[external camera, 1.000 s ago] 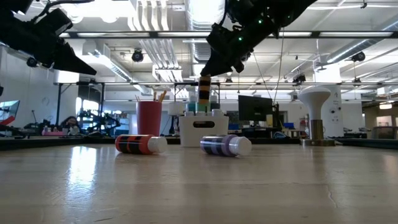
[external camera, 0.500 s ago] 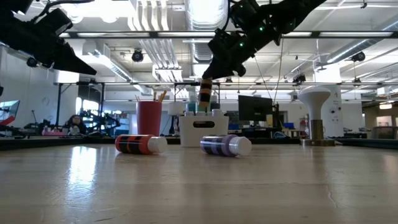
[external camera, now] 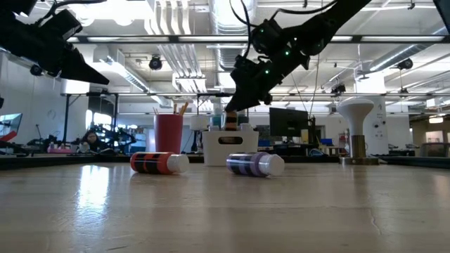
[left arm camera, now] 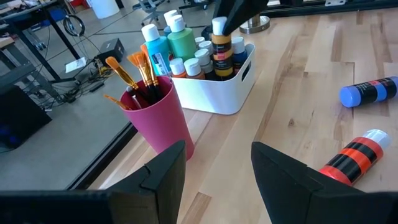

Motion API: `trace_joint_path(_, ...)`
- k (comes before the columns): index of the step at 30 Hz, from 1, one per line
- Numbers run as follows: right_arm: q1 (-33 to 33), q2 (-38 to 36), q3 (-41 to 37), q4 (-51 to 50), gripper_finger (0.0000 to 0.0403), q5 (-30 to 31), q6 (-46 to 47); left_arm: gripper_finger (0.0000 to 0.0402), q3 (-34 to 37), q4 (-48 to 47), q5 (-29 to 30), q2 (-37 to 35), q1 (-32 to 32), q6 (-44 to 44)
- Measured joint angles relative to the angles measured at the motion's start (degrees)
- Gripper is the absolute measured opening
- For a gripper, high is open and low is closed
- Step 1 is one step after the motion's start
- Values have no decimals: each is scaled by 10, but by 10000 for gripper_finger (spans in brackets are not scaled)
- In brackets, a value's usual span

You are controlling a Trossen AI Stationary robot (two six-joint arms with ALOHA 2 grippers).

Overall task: Pick & Place Paint Supplies
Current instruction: Put the yellow paint bottle into the white bin

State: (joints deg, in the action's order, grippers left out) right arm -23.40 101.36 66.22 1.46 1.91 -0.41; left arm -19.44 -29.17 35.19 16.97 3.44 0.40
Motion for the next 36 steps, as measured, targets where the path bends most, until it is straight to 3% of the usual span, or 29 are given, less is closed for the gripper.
trace_joint_path(30,-6,55,3,-4,108,11,7,188,0,-1,-2,0,0,-2)
trace_joint_path(36,-6,55,3,-5,146,21,8,188,0,-1,-2,0,0,-2)
